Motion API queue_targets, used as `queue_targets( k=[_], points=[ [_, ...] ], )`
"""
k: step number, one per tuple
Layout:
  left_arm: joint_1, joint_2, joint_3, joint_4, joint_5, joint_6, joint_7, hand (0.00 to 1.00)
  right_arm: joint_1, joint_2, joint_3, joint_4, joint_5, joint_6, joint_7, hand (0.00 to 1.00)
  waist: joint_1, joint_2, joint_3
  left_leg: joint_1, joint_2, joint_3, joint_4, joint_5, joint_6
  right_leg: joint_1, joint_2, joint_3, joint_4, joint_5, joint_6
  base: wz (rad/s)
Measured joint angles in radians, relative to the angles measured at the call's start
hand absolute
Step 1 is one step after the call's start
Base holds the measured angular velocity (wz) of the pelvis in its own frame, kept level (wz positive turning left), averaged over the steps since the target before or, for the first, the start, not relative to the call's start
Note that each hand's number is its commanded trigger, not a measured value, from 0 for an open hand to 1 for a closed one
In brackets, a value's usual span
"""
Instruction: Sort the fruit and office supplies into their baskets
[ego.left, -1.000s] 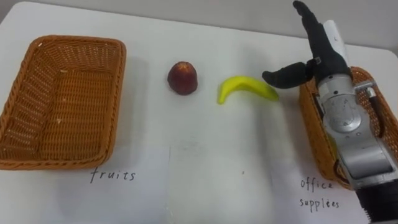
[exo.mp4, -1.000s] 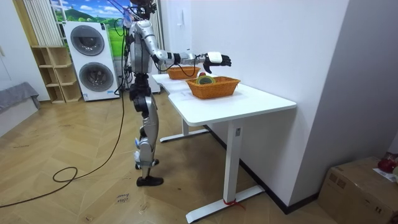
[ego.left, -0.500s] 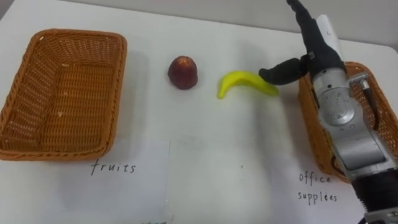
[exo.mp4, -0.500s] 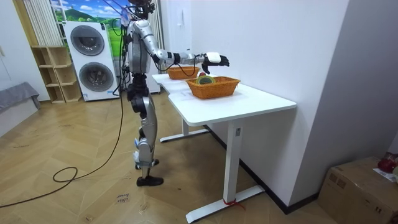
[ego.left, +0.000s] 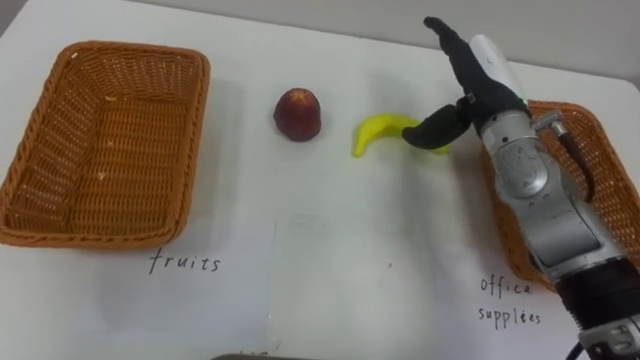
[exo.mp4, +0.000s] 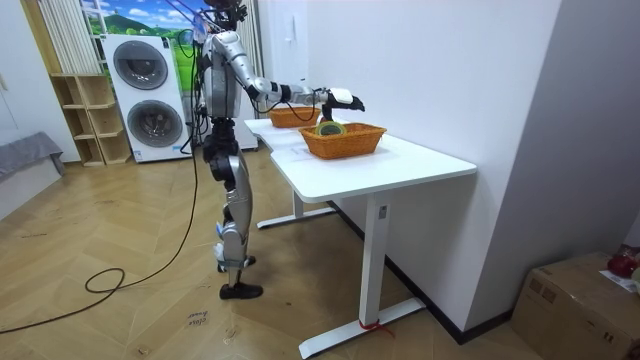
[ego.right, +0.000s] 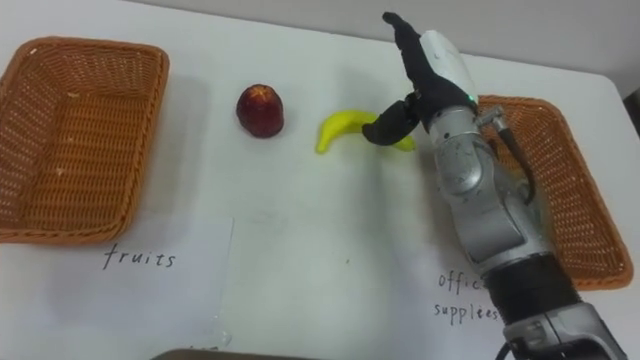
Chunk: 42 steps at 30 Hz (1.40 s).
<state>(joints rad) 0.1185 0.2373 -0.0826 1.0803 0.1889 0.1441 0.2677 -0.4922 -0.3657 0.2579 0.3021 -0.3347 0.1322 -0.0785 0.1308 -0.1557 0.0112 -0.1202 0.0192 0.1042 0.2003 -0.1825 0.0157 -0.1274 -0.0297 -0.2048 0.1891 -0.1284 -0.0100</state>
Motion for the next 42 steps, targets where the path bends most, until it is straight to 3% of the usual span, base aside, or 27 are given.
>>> queue_targets(
  k=[16, 27, 30, 36, 42],
  points=[
    [-0.017, 0.010, 0.000, 0.001, 0.001, -0.006, 0.004, 0.00, 0.001, -0.027, 0.077, 0.005, -0.043, -0.005, 0.052, 0.00, 0.013, 0.006, 0.0054, -0.015, 0.000, -0.002, 0.004, 0.000, 0.000, -0.011, 0.000, -0.007, -0.001, 0.000, 0.000, 0.00],
    [-0.017, 0.013, 0.001, -0.001, 0.001, -0.008, -0.001, 0.00, 0.003, -0.049, 0.117, 0.005, -0.065, -0.001, 0.151, 0.00, 0.015, 0.002, 0.0060, -0.015, 0.000, -0.002, 0.003, 0.000, 0.000, -0.010, 0.000, -0.008, -0.001, 0.000, -0.001, 0.00],
    [-0.017, 0.014, 0.001, 0.000, 0.001, -0.023, -0.005, 0.00, 0.003, -0.053, 0.125, 0.007, -0.088, -0.001, 0.179, 0.00, 0.021, 0.002, 0.0062, -0.012, 0.000, -0.002, 0.003, 0.000, 0.000, -0.008, 0.000, -0.007, -0.001, 0.000, -0.001, 0.00],
    [-0.017, 0.017, 0.000, -0.001, 0.001, -0.043, -0.008, 0.00, 0.002, -0.087, 0.153, 0.041, -0.108, -0.013, 0.193, 0.00, 0.043, -0.007, 0.0097, -0.005, -0.001, -0.012, 0.004, 0.000, 0.000, 0.005, 0.000, -0.016, -0.003, 0.000, -0.001, 0.04],
    [-0.017, 0.020, -0.019, 0.000, -0.001, -0.043, -0.011, 0.00, 0.001, -0.090, 0.152, 0.096, -0.106, -0.035, 0.191, 0.00, 0.053, -0.013, 0.0119, -0.007, -0.001, -0.024, 0.004, 0.000, 0.000, 0.009, -0.001, -0.025, -0.002, 0.001, -0.002, 0.04]
  ],
)
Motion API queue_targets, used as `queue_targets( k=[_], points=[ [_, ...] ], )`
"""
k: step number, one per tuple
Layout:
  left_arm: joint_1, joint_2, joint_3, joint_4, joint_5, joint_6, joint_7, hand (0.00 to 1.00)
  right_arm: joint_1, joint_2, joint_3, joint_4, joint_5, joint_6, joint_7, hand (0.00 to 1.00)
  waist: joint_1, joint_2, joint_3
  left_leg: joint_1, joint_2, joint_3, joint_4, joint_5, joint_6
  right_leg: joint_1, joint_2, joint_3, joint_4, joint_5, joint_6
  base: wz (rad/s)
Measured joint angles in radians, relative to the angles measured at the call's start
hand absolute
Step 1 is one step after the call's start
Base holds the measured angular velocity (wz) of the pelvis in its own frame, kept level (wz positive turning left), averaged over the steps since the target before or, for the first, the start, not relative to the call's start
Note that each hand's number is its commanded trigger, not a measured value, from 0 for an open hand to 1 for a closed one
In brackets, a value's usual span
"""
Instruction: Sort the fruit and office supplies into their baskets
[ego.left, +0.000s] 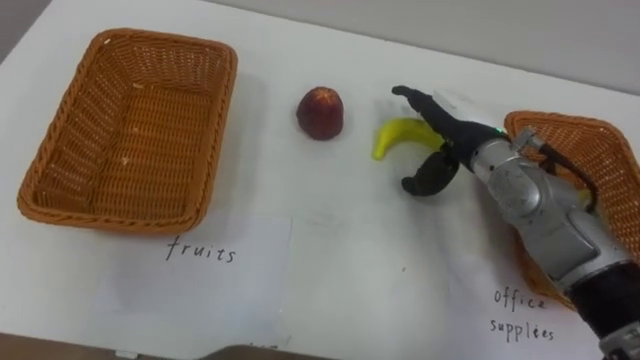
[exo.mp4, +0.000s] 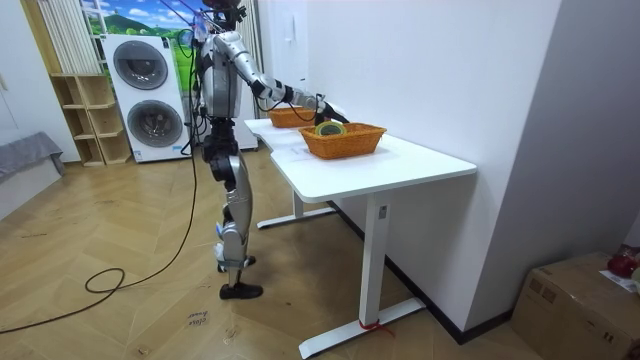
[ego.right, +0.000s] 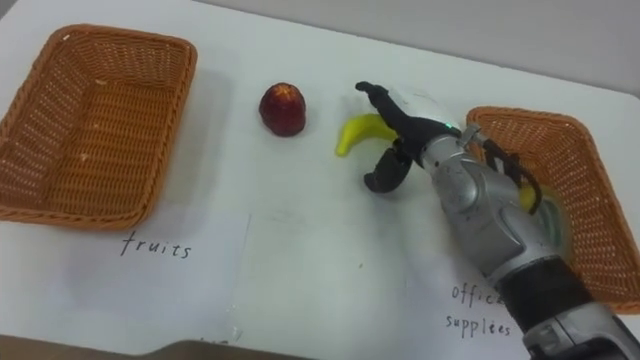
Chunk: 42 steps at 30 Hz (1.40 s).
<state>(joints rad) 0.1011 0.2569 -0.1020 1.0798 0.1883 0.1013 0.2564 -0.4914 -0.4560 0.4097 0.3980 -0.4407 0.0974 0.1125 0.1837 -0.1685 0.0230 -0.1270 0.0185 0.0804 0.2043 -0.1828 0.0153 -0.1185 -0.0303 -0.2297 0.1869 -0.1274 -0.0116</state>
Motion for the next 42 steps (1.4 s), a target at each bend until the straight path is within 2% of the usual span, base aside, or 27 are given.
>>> queue_targets(
  k=[5, 22, 31, 38, 42],
  points=[
    [0.000, 0.002, -0.001, 0.000, 0.001, 0.000, -0.002, 0.00, 0.000, -0.004, 0.000, 0.027, -0.002, -0.010, 0.000, 0.00, 0.002, -0.001, -0.0004, -0.002, 0.001, -0.003, -0.002, 0.001, -0.001, 0.005, -0.001, -0.018, 0.000, 0.001, -0.002, 0.02],
    [0.002, 0.009, -0.001, -0.001, 0.000, 0.004, -0.012, 0.00, 0.000, -0.007, 0.003, 0.062, 0.005, -0.011, 0.001, 0.00, 0.016, 0.000, -0.0012, 0.016, 0.001, -0.005, 0.002, 0.001, -0.002, 0.017, 0.000, -0.020, -0.001, 0.002, -0.003, 0.00],
    [-0.002, 0.012, 0.000, 0.000, 0.001, 0.011, -0.021, 0.00, 0.000, -0.007, 0.010, 0.126, 0.048, -0.013, 0.093, 0.00, 0.020, -0.001, -0.0018, 0.018, 0.002, -0.003, 0.002, 0.005, -0.005, 0.017, 0.000, -0.018, 0.001, 0.005, -0.008, -0.02],
    [-0.011, 0.014, 0.001, 0.002, 0.002, 0.012, -0.049, 0.00, 0.000, -0.007, -0.002, 0.143, 0.043, -0.007, 0.123, 0.00, 0.042, -0.004, -0.0038, 0.016, 0.003, -0.012, 0.003, 0.007, -0.008, 0.019, 0.002, -0.023, 0.002, 0.008, -0.012, 0.01],
    [-0.010, 0.016, 0.000, 0.002, 0.002, 0.019, -0.062, 0.00, 0.000, -0.007, -0.002, 0.144, 0.042, -0.007, 0.131, 0.00, 0.042, -0.007, -0.0060, 0.016, 0.003, -0.016, 0.004, 0.007, -0.008, 0.020, 0.003, -0.025, 0.001, 0.008, -0.012, 0.02]
  ],
)
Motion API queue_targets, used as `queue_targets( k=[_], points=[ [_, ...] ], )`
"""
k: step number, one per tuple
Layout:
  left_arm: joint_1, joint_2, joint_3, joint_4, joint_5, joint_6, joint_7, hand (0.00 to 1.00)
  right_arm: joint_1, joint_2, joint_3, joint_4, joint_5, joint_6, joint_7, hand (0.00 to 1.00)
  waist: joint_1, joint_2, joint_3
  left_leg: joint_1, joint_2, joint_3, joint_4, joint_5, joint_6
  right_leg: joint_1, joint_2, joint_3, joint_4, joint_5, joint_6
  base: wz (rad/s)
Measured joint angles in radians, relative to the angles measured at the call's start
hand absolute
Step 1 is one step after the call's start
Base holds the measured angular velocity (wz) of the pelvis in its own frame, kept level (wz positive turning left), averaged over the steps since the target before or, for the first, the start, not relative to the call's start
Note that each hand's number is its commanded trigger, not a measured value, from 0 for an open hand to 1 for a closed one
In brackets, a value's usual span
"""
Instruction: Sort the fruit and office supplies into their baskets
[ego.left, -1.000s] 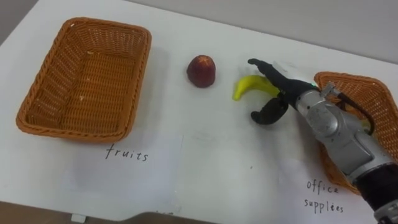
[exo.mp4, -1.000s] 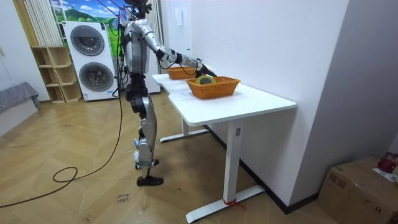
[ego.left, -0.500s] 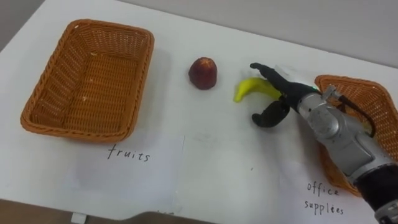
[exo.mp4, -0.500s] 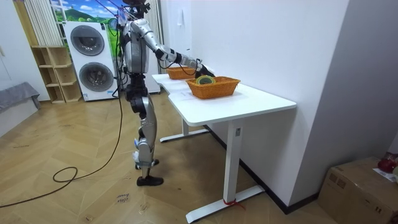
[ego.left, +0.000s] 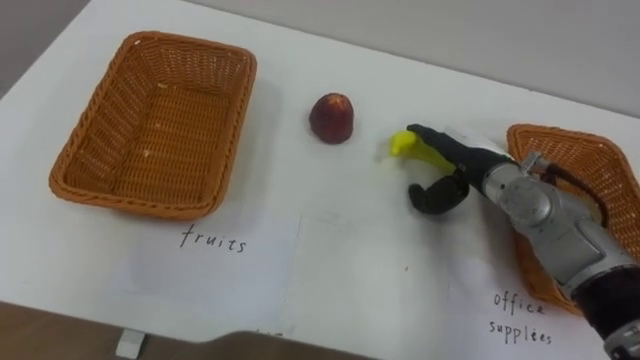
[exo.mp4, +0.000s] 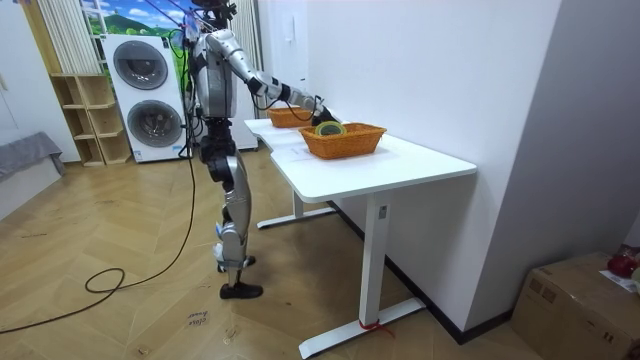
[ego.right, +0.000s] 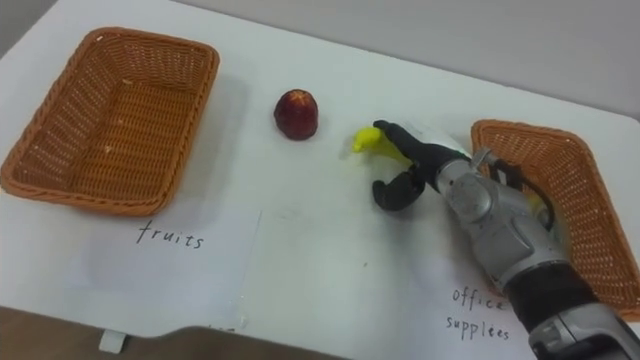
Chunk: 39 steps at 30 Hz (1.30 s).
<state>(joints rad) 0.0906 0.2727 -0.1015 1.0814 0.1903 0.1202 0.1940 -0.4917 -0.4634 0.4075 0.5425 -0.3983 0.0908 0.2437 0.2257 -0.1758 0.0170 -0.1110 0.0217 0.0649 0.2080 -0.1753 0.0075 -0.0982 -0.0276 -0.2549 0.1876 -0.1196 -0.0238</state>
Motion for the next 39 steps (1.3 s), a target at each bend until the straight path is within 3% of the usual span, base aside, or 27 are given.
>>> queue_targets(
  k=[7, 8, 9, 19, 28, 39],
  points=[
    [-0.007, 0.011, 0.000, 0.000, 0.000, 0.003, -0.026, 0.00, -0.003, 0.000, 0.000, -0.001, -0.002, 0.012, 0.011, 0.00, 0.002, -0.002, -0.0012, -0.001, 0.000, -0.004, -0.002, 0.000, 0.000, 0.001, 0.000, -0.002, 0.000, 0.000, 0.000, 0.00],
    [-0.007, 0.015, 0.000, 0.000, 0.000, 0.003, -0.029, 0.00, -0.003, 0.000, 0.000, -0.001, -0.002, 0.012, 0.014, 0.18, 0.002, -0.004, -0.0012, -0.001, 0.000, -0.004, -0.002, 0.000, -0.001, 0.001, 0.000, -0.002, 0.000, 0.000, 0.000, 0.00],
    [-0.007, 0.017, 0.000, 0.000, 0.000, 0.003, -0.029, 0.00, -0.004, 0.000, 0.000, -0.001, -0.006, 0.012, 0.018, 1.00, 0.002, -0.007, -0.0005, 0.000, 0.000, -0.004, -0.003, 0.000, -0.001, 0.001, 0.000, -0.002, 0.000, 0.000, 0.000, 0.00],
    [-0.016, 0.020, 0.000, 0.000, 0.001, 0.003, -0.029, 0.00, -0.040, 0.000, 0.000, 0.002, -0.053, 0.042, 0.013, 1.00, 0.010, -0.014, 0.0023, 0.011, -0.002, -0.015, -0.002, 0.000, -0.001, 0.015, -0.001, -0.021, -0.005, 0.000, 0.000, 0.03],
    [-0.021, 0.020, -0.001, 0.000, 0.001, 0.002, -0.029, 0.00, -0.048, -0.002, 0.001, 0.003, -0.118, 0.042, -0.013, 1.00, 0.028, -0.008, 0.0097, 0.016, -0.003, -0.025, -0.011, 0.000, -0.001, 0.026, 0.001, -0.024, -0.020, 0.000, 0.000, 0.02],
    [-0.028, 0.020, -0.002, 0.000, 0.057, -0.005, -0.027, 0.00, -0.038, -0.003, 0.001, -0.010, -0.117, 0.041, 0.000, 1.00, 0.025, -0.009, 0.0093, 0.017, -0.003, -0.024, -0.009, 0.000, -0.001, 0.027, 0.001, -0.024, -0.019, 0.000, 0.000, 0.00]
  ],
)
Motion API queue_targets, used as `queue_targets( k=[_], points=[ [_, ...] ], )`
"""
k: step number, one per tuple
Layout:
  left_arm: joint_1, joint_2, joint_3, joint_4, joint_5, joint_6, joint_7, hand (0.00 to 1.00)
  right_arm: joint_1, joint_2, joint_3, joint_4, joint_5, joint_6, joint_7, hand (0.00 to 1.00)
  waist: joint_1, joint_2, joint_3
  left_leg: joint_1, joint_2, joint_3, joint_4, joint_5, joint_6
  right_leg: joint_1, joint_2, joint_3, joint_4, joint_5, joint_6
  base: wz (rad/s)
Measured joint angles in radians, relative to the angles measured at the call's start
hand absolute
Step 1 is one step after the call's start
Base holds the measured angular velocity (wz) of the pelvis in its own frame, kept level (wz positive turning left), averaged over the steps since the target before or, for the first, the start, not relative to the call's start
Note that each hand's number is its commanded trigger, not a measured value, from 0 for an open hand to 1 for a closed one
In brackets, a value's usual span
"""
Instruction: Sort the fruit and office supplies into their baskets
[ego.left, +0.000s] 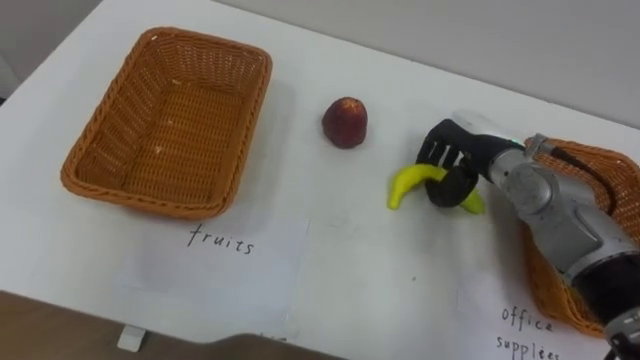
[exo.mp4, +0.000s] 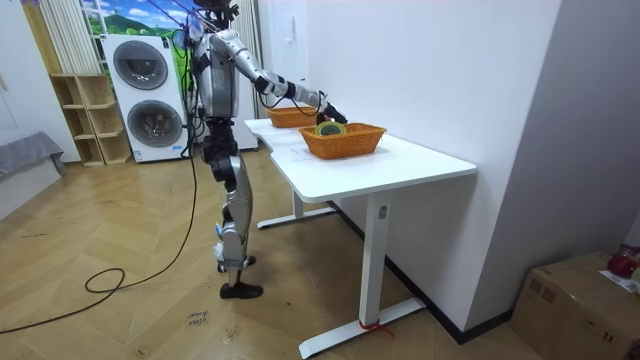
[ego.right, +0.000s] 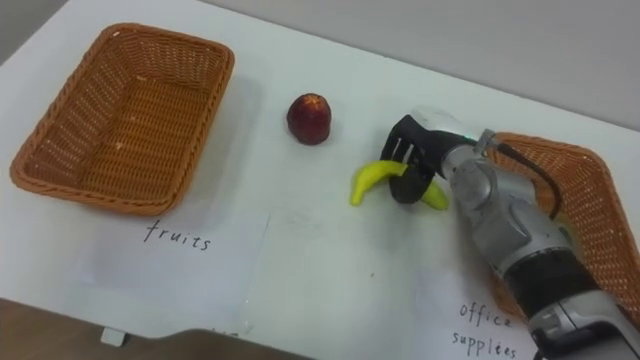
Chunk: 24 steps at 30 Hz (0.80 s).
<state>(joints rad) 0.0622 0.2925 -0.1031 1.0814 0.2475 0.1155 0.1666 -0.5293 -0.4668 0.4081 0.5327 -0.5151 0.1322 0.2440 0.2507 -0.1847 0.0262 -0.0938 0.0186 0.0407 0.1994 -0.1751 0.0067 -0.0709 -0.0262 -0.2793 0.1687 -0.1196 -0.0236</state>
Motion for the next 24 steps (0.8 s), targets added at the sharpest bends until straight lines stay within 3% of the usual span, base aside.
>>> queue_targets(
  k=[7, 16, 24],
  points=[
    [0.008, 0.000, 0.002, 0.000, 0.006, 0.000, 0.005, 0.00, 0.009, 0.000, 0.000, -0.016, -0.001, 0.001, 0.041, 1.00, 0.001, -0.011, -0.0079, 0.002, 0.000, -0.002, 0.005, 0.000, 0.000, 0.004, 0.000, -0.001, 0.000, 0.000, 0.000, 0.00],
    [0.026, -0.002, 0.014, 0.000, 0.010, 0.001, 0.027, 0.00, 0.072, -0.001, 0.002, -0.181, -0.010, 0.013, 0.100, 1.00, -0.002, -0.012, -0.0088, 0.016, 0.001, 0.002, -0.002, 0.000, 0.000, 0.015, 0.000, 0.001, -0.001, 0.000, 0.000, -0.01],
    [0.056, -0.012, 0.076, -0.002, 0.023, 0.001, 0.028, 0.00, 0.083, -0.002, -0.009, -0.358, -0.001, 0.010, 0.112, 1.00, -0.030, -0.008, -0.0087, 0.024, 0.000, 0.002, 0.001, 0.000, 0.000, 0.025, 0.000, 0.007, -0.001, 0.000, 0.000, 0.00]
  ],
)
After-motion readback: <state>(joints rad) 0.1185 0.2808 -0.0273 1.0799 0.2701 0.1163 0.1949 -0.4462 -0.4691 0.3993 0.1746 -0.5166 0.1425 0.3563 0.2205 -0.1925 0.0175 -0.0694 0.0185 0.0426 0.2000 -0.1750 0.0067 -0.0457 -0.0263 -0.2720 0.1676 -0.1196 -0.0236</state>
